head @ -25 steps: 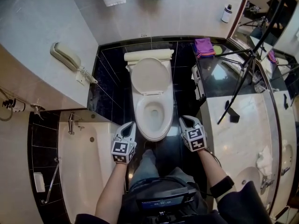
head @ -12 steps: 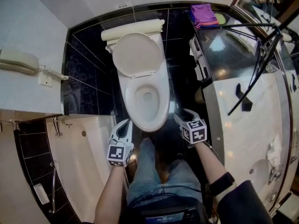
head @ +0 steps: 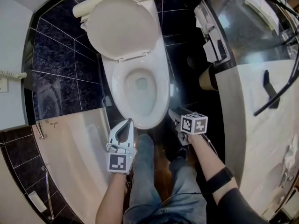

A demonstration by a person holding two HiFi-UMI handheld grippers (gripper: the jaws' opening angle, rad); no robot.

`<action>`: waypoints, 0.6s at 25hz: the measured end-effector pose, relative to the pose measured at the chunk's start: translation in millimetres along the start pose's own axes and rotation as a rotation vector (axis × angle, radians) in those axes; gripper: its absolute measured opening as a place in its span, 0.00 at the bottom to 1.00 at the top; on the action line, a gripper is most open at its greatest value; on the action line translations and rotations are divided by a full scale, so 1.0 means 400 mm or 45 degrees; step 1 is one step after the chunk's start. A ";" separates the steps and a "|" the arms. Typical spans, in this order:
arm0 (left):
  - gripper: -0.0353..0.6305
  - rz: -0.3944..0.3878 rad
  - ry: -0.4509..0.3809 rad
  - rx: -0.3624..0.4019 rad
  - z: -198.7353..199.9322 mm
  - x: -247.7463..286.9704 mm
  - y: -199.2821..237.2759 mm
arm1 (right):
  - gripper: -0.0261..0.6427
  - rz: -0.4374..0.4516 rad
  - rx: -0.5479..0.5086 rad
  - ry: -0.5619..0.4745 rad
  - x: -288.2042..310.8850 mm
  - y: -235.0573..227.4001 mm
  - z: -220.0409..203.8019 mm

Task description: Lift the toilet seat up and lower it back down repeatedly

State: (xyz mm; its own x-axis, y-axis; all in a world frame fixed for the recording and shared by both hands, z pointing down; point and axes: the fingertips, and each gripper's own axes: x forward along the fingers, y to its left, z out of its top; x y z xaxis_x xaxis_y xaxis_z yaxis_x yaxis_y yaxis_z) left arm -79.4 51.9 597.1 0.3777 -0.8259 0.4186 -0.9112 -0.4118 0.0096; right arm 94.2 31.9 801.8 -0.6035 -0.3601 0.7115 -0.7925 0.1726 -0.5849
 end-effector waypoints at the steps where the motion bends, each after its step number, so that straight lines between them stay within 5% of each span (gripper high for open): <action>1: 0.04 0.000 0.006 -0.020 -0.026 0.009 -0.010 | 0.36 0.018 0.046 0.013 0.028 -0.017 -0.026; 5: 0.04 -0.009 0.035 -0.045 -0.121 0.037 -0.038 | 0.36 0.067 0.216 0.025 0.121 -0.083 -0.098; 15: 0.04 -0.001 0.105 -0.096 -0.239 0.071 -0.019 | 0.36 0.082 0.402 0.038 0.272 -0.137 -0.131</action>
State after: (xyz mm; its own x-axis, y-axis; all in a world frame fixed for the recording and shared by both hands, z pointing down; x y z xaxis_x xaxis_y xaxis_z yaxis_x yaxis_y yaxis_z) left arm -77.6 68.3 695.9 0.3664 -0.7900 0.4915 -0.9219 -0.3798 0.0768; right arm 67.4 31.1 931.7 -0.6576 -0.3300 0.6772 -0.6889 -0.1006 -0.7179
